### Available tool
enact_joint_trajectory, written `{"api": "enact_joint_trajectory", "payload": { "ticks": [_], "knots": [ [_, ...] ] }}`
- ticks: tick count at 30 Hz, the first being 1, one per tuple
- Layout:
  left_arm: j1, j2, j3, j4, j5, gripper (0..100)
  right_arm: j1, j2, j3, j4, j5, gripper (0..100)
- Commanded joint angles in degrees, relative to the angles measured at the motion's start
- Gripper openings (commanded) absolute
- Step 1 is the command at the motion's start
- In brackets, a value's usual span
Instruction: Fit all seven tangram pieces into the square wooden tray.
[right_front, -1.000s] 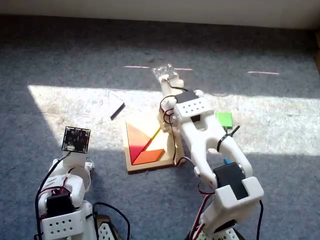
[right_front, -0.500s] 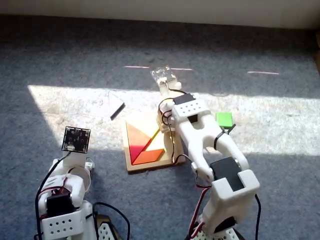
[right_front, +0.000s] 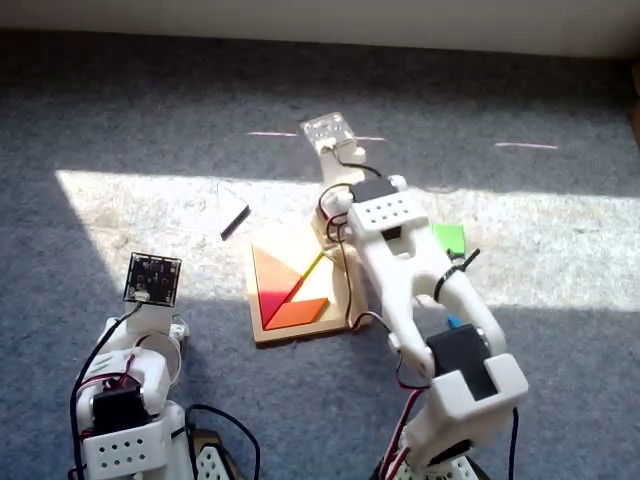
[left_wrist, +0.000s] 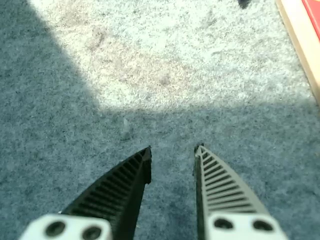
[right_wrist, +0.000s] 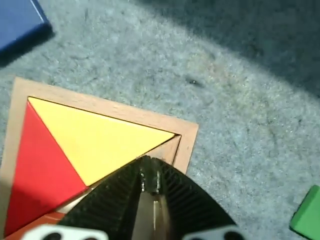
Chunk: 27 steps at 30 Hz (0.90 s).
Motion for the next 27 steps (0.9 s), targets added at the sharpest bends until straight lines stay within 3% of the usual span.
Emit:
{"api": "enact_joint_trajectory", "payload": {
  "ticks": [1,7,13,27],
  "knots": [
    [-0.84,-2.59,-0.31,-1.14,-0.44,15,2.86,-10.24,-0.66,3.74,0.09,0.5],
    [-0.75,-2.59,-0.31,-1.14,-0.44,15,13.23,-15.43,4.35,4.09,0.18,5.7],
    [-0.66,-2.59,-0.31,-1.14,-0.44,15,22.29,-8.75,4.53,3.82,0.00,36.3],
    [-0.66,-2.59,-0.22,-1.14,-0.44,15,23.60,13.49,-10.33,1.98,0.18,37.2]
  ]
}}
